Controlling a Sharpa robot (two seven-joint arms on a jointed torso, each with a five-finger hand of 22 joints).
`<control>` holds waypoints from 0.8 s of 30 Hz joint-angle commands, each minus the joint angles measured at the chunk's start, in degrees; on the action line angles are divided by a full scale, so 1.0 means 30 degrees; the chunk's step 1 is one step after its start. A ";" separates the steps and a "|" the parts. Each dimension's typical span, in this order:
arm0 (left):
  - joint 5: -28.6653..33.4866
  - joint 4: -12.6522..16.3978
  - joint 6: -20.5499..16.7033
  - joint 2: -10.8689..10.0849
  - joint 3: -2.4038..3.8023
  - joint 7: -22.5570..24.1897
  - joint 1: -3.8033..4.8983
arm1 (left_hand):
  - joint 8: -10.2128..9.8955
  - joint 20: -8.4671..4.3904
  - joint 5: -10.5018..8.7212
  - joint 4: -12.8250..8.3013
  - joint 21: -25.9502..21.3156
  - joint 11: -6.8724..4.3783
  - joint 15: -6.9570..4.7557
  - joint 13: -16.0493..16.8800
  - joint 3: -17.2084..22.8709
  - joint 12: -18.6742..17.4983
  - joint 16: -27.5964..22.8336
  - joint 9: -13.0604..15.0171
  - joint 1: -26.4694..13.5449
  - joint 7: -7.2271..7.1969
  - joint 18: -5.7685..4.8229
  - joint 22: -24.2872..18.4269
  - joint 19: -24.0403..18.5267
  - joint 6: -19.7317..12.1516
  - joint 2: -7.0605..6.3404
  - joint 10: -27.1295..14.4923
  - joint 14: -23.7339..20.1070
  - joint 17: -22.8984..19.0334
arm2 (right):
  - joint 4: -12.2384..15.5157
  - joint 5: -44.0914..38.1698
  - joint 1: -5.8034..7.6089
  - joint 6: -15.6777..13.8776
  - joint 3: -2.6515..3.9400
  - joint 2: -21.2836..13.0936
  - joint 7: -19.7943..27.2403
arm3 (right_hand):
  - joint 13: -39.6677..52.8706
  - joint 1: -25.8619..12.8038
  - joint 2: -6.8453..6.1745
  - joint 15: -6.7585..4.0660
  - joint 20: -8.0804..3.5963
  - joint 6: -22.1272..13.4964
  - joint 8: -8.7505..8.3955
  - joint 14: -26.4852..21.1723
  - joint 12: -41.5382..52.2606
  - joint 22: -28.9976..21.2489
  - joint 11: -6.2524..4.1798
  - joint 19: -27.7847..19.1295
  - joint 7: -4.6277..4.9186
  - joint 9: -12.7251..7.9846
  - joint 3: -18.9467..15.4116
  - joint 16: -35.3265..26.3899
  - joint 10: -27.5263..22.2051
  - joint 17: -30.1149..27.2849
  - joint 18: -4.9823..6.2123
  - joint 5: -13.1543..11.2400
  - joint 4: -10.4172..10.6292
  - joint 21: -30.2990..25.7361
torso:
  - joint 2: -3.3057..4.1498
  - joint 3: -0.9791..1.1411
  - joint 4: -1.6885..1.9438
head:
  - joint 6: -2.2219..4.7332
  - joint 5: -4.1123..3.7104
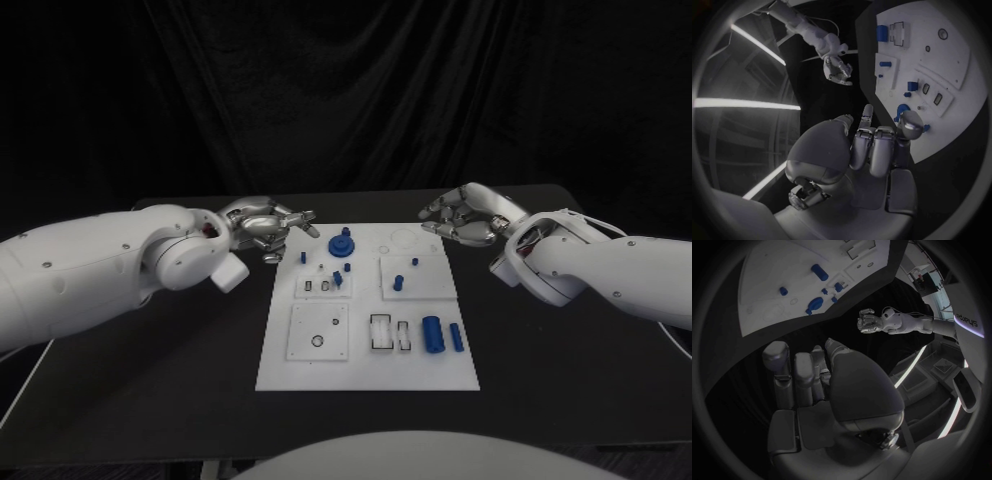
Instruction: Assemble the parts on the task board
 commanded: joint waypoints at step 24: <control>-1.1621 -0.0025 0.0735 0.2371 0.0026 -0.9820 0.0132 | 0.5942 -0.1640 -0.2530 -0.0106 0.1662 -0.1648 -0.1702 0.5017 -0.2701 0.0112 0.0121 1.1358 -0.1645 -0.1578 -0.1261 0.4884 0.5386 -0.0591 -0.0191 0.2037 0.2067 0.5015 | 0.1454 0.0307 -0.0550 -0.0640 -0.0002 -0.1051 -0.0294 | 0.0006 0.0173 -0.0088 0.0077 0.0024 0.0215 0.0026 0.0265 0.0187 0.1083 0.0107 0.0240 -0.0004 -0.0065 0.0027 0.0133 0.0268 0.0037 0.0131 0.0365 0.0092 0.0040 | -0.1012 0.0441 -0.0835 | -0.0484 0.1576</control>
